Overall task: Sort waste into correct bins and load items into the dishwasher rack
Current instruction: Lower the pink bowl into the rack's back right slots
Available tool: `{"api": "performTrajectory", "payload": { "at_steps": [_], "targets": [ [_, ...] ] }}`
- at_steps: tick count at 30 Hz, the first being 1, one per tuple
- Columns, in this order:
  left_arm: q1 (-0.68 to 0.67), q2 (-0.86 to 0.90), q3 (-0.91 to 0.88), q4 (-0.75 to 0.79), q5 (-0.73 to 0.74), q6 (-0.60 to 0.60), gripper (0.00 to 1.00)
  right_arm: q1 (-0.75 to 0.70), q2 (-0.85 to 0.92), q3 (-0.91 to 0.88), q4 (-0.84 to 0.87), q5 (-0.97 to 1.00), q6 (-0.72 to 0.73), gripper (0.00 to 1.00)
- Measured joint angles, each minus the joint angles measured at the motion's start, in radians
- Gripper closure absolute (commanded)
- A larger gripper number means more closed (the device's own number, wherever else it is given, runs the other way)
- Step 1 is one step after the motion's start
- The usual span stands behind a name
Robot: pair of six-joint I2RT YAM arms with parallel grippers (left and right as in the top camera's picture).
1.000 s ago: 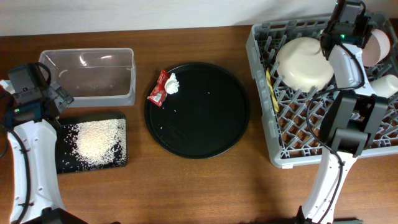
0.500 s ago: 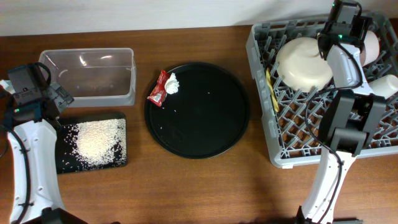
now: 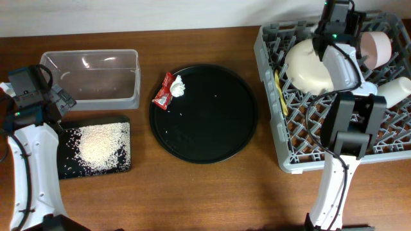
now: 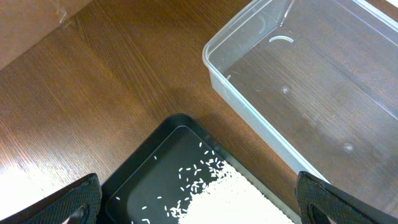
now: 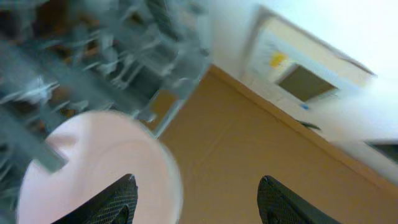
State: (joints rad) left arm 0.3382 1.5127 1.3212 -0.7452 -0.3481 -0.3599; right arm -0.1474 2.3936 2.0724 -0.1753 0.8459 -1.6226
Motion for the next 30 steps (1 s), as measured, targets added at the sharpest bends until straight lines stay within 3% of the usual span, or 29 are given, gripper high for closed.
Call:
{"api": "performTrajectory", "payload": {
  "at_steps": [2,6,8,12,15,23,30],
  "targets": [
    [0.000,0.000,0.000,0.000,0.000,0.000,0.01,0.008,0.000,0.000,0.069,0.002,0.032,0.32],
    [0.000,0.000,0.000,0.001,0.000,0.000,0.01,0.019,0.001,-0.001,0.157,0.019,0.163,0.15],
    [0.000,0.000,0.000,0.000,0.000,0.000,0.01,0.026,0.001,-0.001,0.158,0.030,0.253,0.14],
    [0.000,0.000,0.000,0.000,0.000,0.000,0.01,0.057,0.001,-0.002,0.148,0.050,0.369,0.00],
    [0.000,0.000,0.000,0.001,0.000,0.000,0.01,0.097,0.001,-0.002,0.130,0.068,0.505,0.01],
    [0.000,0.000,0.000,0.001,0.000,0.000,0.01,0.112,-0.006,-0.002,-0.073,0.101,0.753,0.02],
    [0.000,0.000,0.000,0.001,-0.001,0.000,0.01,0.149,-0.064,0.005,-0.488,-0.045,1.097,0.01]
  ]
}}
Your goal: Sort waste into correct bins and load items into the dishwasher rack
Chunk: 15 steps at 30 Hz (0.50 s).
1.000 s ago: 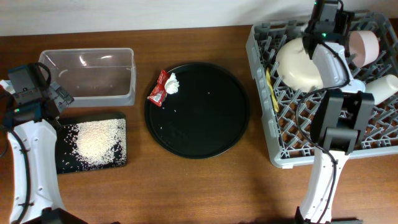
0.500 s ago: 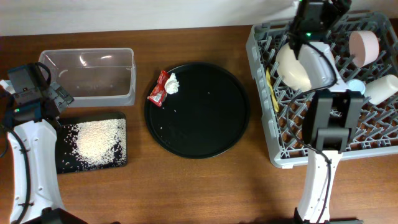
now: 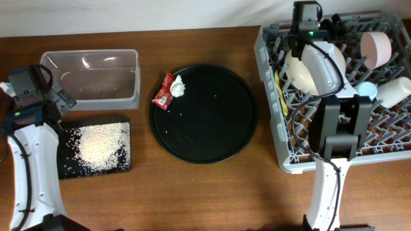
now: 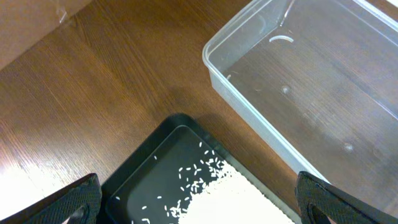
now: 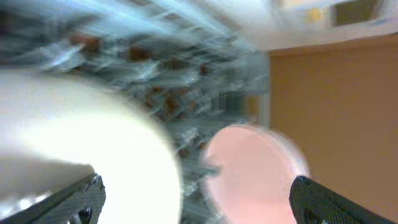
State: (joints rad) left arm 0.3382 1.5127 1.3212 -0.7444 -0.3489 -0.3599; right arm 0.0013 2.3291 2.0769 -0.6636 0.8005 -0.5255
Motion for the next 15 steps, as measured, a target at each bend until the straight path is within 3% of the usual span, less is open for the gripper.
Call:
{"api": "performTrajectory", "payload": {
  "at_steps": [2,6,13,14,15],
  "targets": [
    [0.000,0.000,0.000,0.000,0.000,0.000,0.01,0.012,-0.047,0.010,-0.156,-0.129,0.144,0.02],
    [0.000,0.000,0.000,0.000,0.001,0.000,0.01,0.011,-0.117,0.029,-0.291,-0.388,0.349,0.02],
    [0.000,0.000,0.000,0.000,0.000,0.000,0.01,0.016,-0.180,0.031,-0.298,-0.550,0.402,0.00],
    [0.000,0.000,0.000,0.000,0.000,0.000,0.01,0.018,-0.184,0.032,-0.298,-0.566,0.407,0.07],
    [0.000,0.000,0.000,0.000,0.000,0.000,0.01,0.021,-0.186,0.034,-0.306,-0.578,0.410,0.21]
  ]
}}
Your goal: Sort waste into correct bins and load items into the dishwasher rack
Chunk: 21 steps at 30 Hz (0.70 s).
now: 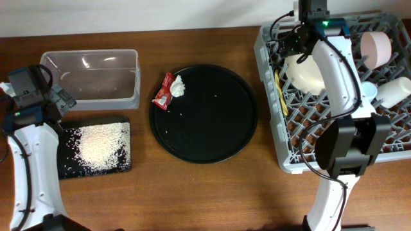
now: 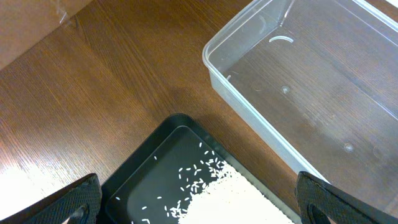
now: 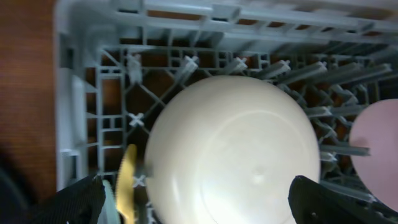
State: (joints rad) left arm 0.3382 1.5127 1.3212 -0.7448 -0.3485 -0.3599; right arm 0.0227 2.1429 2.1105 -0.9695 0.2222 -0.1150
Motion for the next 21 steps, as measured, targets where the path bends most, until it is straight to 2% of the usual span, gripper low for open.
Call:
{"api": "performTrajectory", "payload": {
  "at_steps": [1,2,3,5,6,9,10,12,15,21],
  "targets": [
    [0.000,0.000,0.000,0.000,0.000,0.000,0.01,0.003,0.000,0.000,-0.004,-0.008,0.009,0.21],
    [0.000,0.000,0.000,0.000,0.000,0.000,0.01,0.004,0.000,0.000,-0.005,-0.013,0.014,0.25],
    [0.000,0.000,0.000,0.000,0.000,0.000,0.01,0.003,0.000,0.000,-0.003,-0.016,0.033,0.37],
    [0.000,0.000,0.000,0.000,0.000,0.000,0.01,-0.007,0.000,0.000,0.008,-0.012,0.106,0.40],
    [0.000,0.000,0.000,0.000,0.000,0.000,0.01,-0.020,0.000,0.000,0.011,-0.008,0.148,0.44],
    [0.000,0.000,0.000,0.000,0.000,0.000,0.01,-0.105,0.000,0.000,0.024,0.001,0.291,0.68],
    [0.000,0.000,0.000,0.000,0.000,0.000,0.01,-0.148,0.000,0.000,0.029,0.000,0.329,0.71],
    [0.000,0.000,0.000,0.000,0.000,0.000,0.01,-0.244,0.000,0.000,0.043,-0.006,0.393,0.85],
    [0.000,0.000,0.000,0.000,0.000,0.000,0.01,-0.364,0.000,0.001,0.070,-0.012,0.435,0.94],
    [0.000,0.000,0.000,0.000,0.000,0.000,0.01,-0.452,0.000,0.001,0.158,-0.056,0.456,0.96]
  ]
}}
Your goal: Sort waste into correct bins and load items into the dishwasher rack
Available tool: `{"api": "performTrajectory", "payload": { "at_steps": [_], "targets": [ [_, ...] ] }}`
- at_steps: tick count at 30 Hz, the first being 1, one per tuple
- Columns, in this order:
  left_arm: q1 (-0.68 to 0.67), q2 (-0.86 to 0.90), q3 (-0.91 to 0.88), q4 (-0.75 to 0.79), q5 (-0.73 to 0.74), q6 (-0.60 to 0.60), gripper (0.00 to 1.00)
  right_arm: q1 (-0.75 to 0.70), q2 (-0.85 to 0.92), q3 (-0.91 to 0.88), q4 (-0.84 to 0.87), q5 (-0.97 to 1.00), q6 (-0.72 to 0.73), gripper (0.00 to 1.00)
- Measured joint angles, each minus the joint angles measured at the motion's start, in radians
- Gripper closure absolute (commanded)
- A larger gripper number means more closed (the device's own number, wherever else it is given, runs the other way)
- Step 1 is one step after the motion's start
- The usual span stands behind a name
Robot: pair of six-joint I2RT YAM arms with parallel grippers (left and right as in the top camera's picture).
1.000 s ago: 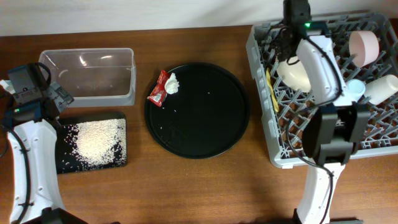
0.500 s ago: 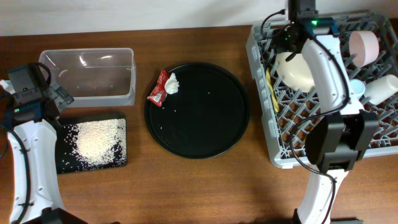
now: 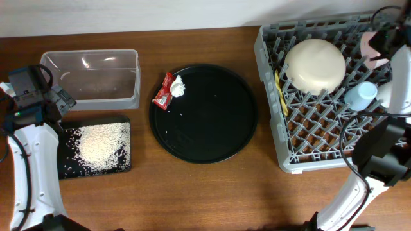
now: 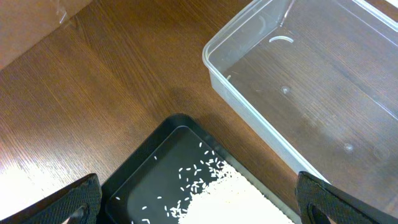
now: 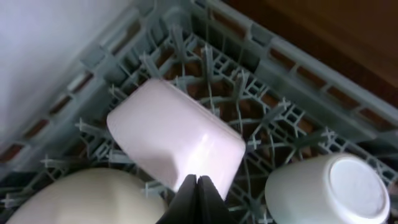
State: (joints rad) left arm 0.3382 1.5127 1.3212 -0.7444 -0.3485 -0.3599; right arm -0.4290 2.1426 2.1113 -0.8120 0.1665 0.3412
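A grey dishwasher rack at the right holds a cream bowl, a blue cup, a pink cup and a white cup. My right gripper hangs shut and empty just above the pink cup at the rack's back right. A red wrapper and a white crumpled tissue lie on the round black tray. My left gripper is open at the far left, above the black tray of rice and beside the clear bin.
A yellow utensil lies along the rack's left side. The clear bin holds nothing. White rice is heaped in the rectangular black tray at the table's left front. The right arm partly hides the rack's right edge.
My right gripper was open over the rack's back left, above the cream bowl. Now it is shut over the pink cup at the back right. The left arm and the objects have not moved.
My right gripper stood open over the back of the rack by the bowl and pink cup, then over the bowl at the back left at the following two moments. Now it is shut at the back right. Left gripper stayed open over the rice tray throughout.
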Motion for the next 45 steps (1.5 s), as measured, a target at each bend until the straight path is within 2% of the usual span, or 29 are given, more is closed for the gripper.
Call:
{"api": "performTrajectory", "payload": {
  "at_steps": [10,18,22,30,39,45],
  "targets": [
    [0.000,0.000,0.000,0.000,0.000,0.000,0.01,-0.003,0.014,0.003,0.115,-0.064,-0.052,0.95],
    [0.000,0.000,0.000,0.000,0.000,0.000,0.01,0.005,0.053,0.007,-0.136,0.044,-0.113,0.96],
    [0.000,0.000,0.000,0.000,0.000,0.000,0.01,0.007,0.051,0.007,-0.126,0.056,-0.116,0.95],
    [0.000,0.000,0.000,0.000,0.000,0.000,0.01,0.023,0.049,0.007,-0.018,-0.062,-0.177,0.95],
    [0.000,0.000,0.000,0.000,0.000,0.000,0.01,0.024,0.014,0.008,-0.034,-0.182,-0.280,0.95],
    [0.000,0.000,0.000,0.000,0.000,0.000,0.01,0.030,0.007,0.007,-0.074,-0.238,-0.297,0.95]
  ]
}}
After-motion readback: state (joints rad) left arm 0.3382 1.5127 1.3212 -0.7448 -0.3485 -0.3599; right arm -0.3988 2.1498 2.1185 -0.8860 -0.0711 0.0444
